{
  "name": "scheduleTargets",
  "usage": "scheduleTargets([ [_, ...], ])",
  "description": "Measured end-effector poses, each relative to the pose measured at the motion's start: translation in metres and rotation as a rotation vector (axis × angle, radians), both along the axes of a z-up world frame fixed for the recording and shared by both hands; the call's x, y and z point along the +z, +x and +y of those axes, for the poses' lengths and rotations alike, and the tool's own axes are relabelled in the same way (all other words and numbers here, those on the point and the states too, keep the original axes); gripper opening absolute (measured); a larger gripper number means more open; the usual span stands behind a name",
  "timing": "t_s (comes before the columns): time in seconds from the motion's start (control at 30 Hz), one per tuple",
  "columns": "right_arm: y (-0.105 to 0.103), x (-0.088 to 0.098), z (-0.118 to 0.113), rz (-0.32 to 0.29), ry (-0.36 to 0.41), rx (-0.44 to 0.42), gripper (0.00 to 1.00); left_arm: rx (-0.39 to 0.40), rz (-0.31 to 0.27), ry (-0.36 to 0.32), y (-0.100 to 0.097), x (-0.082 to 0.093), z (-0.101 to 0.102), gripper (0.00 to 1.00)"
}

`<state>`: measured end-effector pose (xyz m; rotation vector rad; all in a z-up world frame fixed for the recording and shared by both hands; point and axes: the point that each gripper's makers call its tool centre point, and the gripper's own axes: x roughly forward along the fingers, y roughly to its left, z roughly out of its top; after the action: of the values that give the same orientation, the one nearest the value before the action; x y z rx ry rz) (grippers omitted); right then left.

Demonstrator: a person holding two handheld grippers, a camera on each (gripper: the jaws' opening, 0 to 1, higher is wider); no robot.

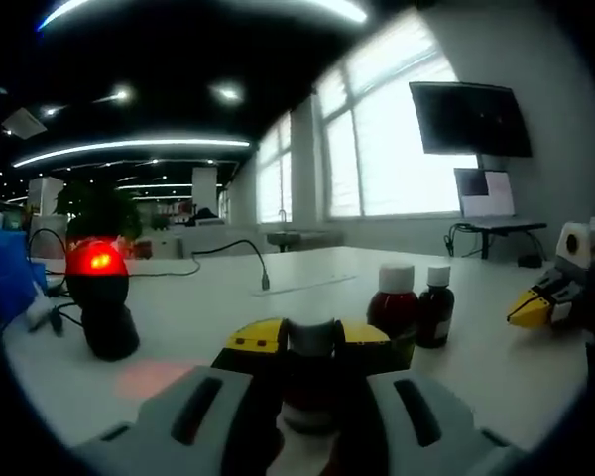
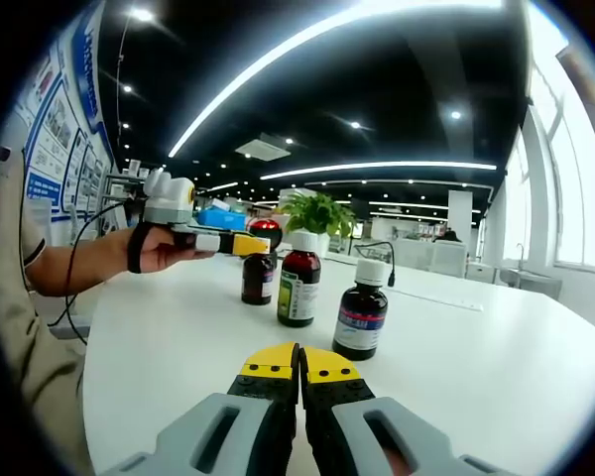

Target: Rotate the medicine bottle to make it face forward pick up the medicine bottle inspect the drug traceability code place the medicine on the table

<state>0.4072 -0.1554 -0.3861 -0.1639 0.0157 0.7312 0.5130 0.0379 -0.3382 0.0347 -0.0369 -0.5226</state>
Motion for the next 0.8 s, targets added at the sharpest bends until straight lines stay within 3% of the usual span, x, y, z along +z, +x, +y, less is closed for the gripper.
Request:
scheduleTargets([
  [0.6, -0.0010, -0.0016, 0.0017, 0.007, -0.007, 0.001, 0.00, -0.198, 0.011, -0.015, 0.0005, 0.0004, -0.0002, 0.11],
  [0.8, -0.0014, -0.0015, 0.0017, 0.007, -0.008, 0.000, 0.00, -0.222, 0.014, -0.014, -0.0012, 0.0004, -0.0028, 0.11],
])
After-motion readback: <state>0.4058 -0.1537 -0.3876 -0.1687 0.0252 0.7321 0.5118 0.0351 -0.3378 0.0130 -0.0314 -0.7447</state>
